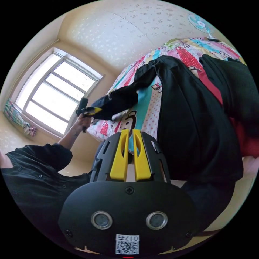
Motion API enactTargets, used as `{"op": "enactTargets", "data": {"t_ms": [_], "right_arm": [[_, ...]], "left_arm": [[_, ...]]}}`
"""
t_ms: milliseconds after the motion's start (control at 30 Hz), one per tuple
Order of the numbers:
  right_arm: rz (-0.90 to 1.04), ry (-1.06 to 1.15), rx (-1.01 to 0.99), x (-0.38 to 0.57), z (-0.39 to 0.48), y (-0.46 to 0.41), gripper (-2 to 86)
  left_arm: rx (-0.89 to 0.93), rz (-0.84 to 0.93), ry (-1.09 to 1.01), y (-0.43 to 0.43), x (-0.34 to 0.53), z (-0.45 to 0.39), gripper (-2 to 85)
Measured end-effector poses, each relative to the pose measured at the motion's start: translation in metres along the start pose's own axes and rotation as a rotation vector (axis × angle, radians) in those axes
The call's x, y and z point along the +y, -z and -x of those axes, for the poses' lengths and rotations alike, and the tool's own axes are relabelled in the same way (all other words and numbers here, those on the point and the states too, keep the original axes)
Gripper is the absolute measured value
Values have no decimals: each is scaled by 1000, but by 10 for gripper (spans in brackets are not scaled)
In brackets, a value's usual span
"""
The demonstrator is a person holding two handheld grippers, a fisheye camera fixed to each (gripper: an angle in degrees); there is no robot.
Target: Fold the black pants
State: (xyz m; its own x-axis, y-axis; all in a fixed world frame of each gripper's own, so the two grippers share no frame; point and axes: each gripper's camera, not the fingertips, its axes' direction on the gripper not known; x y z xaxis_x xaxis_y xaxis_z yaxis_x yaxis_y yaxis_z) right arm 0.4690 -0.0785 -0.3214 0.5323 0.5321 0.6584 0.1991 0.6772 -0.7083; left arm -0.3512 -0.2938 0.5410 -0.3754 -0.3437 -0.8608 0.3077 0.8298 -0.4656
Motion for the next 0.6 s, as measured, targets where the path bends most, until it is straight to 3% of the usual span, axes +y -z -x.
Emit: {"op": "enactTargets", "data": {"t_ms": [67, 100, 200, 333, 433, 600], "right_arm": [[-4, 9, -15, 9, 0, 9, 26], [-2, 10, -25, 13, -3, 12, 25], [5, -21, -38, 20, -14, 14, 26], [1, -62, -56, 26, -24, 11, 32], [28, -71, -51, 28, -23, 5, 45], [84, -36, -3, 21, -4, -19, 100]], "left_arm": [[332, -83, -17, -1, 56, -23, 19], [363, -109, -13, -3, 71, -27, 19], [187, -227, 166, -15, 147, -20, 22], [-40, -357, 577, -45, 245, 40, 29], [-14, -296, 633, -77, 263, 48, 3], [-193, -255, 524, -87, 237, 23, 17]]}}
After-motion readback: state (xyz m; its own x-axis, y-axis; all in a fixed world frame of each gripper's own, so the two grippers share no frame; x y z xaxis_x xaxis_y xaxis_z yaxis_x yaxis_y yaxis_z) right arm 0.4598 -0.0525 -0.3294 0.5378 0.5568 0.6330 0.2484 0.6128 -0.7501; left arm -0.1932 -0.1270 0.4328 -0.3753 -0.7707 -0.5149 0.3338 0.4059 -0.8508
